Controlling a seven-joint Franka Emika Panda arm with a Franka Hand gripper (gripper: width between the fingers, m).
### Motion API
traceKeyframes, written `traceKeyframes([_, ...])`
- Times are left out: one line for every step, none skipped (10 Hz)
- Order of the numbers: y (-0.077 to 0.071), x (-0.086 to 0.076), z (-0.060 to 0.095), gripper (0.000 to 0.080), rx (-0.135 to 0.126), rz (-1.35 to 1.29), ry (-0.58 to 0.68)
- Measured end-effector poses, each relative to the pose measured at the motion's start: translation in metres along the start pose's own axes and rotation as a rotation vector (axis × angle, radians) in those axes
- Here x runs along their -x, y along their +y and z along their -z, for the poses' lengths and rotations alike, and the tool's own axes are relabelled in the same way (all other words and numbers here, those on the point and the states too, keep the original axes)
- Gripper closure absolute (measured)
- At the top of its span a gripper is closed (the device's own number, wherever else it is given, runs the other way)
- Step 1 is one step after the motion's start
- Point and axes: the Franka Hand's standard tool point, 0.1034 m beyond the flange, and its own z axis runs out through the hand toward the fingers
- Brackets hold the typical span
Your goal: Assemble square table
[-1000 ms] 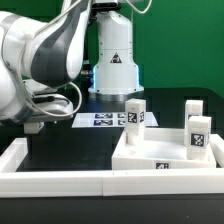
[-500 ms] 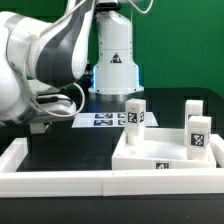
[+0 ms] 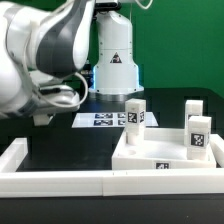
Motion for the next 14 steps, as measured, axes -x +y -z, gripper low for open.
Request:
traceKeyframes([-0.012, 0.013, 0.011, 0.0508, -0.014, -0.008, -0.02])
traceKeyframes([-0.025, 0.026, 0.028, 0.0508, -0.016, -0.026, -0.028])
traceKeyframes([-0.038, 0.035, 0.044, 0.0508, -0.013, -0.054, -0.023])
traceKeyframes([-0.044, 0.036, 0.051, 0.0508, -0.002, -0.061, -0.006])
traceKeyframes([-0.042, 0.034, 0.049, 0.0508, 0.0, -0.057, 0.001])
traceKeyframes([-0.04, 0.03, 0.051, 0.0508, 0.008, -0.056, 0.037])
traceKeyframes([-0.04, 0.026, 0.056, 0.0508, 0.021, -0.05, 0.116])
traceKeyframes([-0.04, 0.024, 0.057, 0.0508, 0.025, -0.045, 0.178])
traceKeyframes([-0.042, 0.022, 0.059, 0.0508, 0.034, -0.051, 0.25])
traceKeyframes([-0.052, 0.019, 0.064, 0.0508, 0.032, -0.072, 0.307])
traceKeyframes([-0.065, 0.018, 0.077, 0.0508, 0.019, -0.083, 0.348])
traceKeyframes([-0.075, 0.014, 0.093, 0.0508, 0.004, -0.089, 0.421])
traceKeyframes([-0.086, 0.013, 0.106, 0.0508, -0.019, -0.123, 0.47])
traceKeyframes([-0.098, 0.011, 0.124, 0.0508, -0.044, -0.153, 0.54])
